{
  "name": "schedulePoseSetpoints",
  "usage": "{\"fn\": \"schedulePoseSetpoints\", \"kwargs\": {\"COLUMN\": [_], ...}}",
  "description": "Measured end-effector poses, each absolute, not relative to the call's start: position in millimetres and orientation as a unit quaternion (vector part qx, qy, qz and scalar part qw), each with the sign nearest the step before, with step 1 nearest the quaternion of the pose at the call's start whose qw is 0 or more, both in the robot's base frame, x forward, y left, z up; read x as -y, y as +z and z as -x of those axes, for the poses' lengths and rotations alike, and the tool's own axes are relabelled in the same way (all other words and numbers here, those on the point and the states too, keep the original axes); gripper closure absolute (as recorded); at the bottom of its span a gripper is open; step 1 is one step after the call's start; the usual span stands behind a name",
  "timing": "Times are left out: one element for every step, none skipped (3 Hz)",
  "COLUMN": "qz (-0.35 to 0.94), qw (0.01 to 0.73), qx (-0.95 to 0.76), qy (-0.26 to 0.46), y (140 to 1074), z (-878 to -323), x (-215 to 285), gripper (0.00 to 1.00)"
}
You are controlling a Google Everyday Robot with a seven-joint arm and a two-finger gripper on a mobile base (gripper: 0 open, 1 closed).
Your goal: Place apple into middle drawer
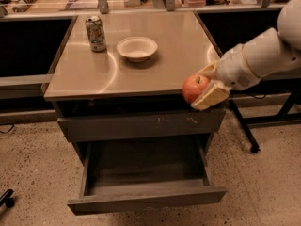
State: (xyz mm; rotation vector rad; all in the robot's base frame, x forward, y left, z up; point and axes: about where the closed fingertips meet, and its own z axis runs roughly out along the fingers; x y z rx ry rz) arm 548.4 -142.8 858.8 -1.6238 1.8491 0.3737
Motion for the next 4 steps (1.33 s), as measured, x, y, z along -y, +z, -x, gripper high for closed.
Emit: {"fn": "schedulePoseSetpoints", "kwargs": {"qz": [0.605, 0.583, 0.561, 0.554], "qw": [0.321, 0.314, 0.295, 0.289], "qx": [-0.709, -0.724, -0.743, -0.746], "qy": [0.168, 0.191, 0.216, 0.229], "y": [795, 717, 641, 621], "z": [-519, -493, -477, -474], "x": [145, 153, 161, 159], "gripper": [1.00, 1.00, 1.00, 1.00]}}
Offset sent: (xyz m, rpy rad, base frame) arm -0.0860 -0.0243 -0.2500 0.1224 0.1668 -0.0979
